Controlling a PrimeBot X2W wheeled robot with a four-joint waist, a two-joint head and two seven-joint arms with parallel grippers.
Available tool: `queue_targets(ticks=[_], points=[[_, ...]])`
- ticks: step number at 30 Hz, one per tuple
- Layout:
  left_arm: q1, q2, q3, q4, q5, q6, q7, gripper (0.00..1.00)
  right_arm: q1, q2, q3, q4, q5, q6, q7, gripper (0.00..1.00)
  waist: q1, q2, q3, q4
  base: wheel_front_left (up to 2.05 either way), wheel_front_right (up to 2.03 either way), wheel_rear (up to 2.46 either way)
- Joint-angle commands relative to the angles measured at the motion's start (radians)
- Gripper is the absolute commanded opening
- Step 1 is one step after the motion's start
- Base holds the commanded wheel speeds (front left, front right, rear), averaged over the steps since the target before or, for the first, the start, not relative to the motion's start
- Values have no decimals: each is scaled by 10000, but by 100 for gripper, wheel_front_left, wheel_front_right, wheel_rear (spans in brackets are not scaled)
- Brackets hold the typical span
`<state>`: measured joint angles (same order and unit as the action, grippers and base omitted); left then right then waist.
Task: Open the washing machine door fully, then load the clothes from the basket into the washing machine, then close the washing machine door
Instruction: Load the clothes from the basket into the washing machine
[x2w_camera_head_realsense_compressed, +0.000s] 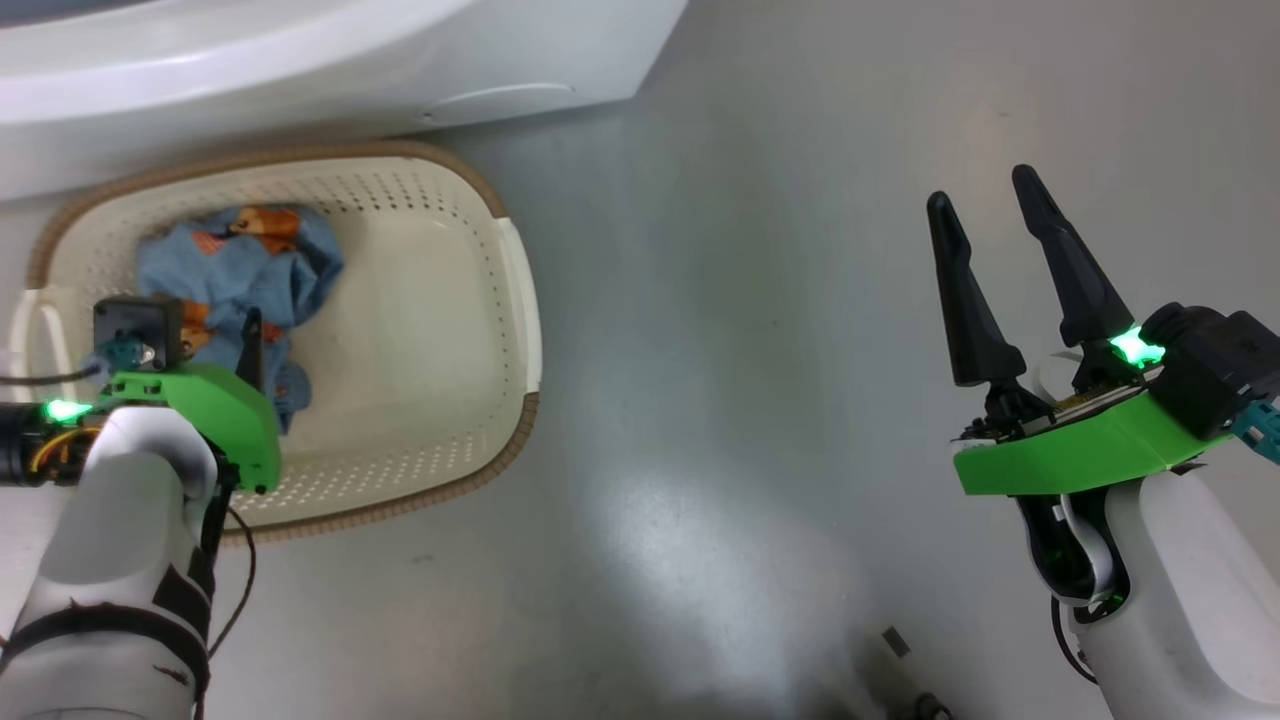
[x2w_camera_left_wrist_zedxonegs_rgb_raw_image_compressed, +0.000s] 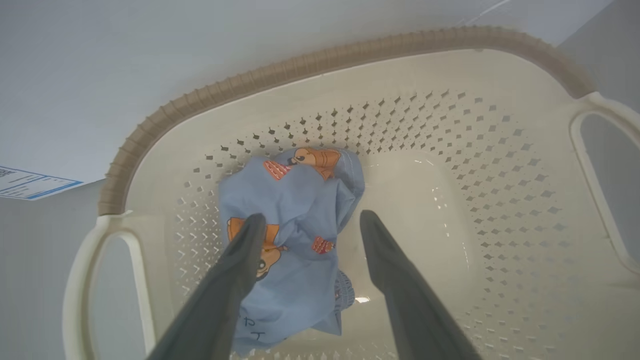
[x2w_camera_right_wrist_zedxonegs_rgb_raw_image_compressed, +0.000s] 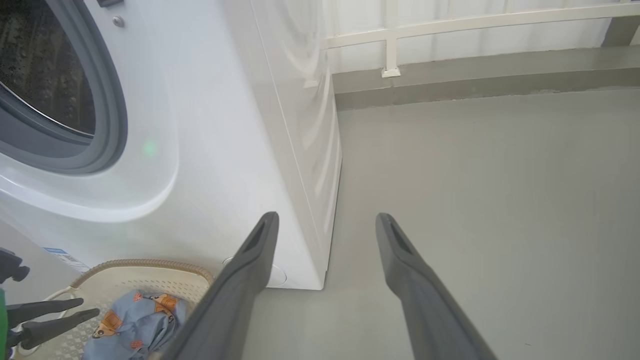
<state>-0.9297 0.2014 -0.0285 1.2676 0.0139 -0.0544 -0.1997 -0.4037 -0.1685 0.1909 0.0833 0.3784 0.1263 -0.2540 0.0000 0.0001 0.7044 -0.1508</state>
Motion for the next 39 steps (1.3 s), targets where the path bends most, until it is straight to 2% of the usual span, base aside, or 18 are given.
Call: queue_targets(ticks=[1,13,21,39], points=[[1,457,90,-2,106,122,100,100,107,-24,211,-236,89,44,-78,100,0,-1,216,-183,0,0,0],[-48,925,-390,198,381,384,1275,100,20,46,514,-249,100,44,-78,100,0,-1,505,-421,0,0,0],[-117,1272,-664,223,462,296,2165,100,-128,63,747,-307,124,44,-78,100,0,-1,774,-638,0,0,0],[-724,1766,-1193,231,546,468,3477,100,-365,176,876,-479,161,44,-78,100,0,-1,1605,-958,0,0,0]])
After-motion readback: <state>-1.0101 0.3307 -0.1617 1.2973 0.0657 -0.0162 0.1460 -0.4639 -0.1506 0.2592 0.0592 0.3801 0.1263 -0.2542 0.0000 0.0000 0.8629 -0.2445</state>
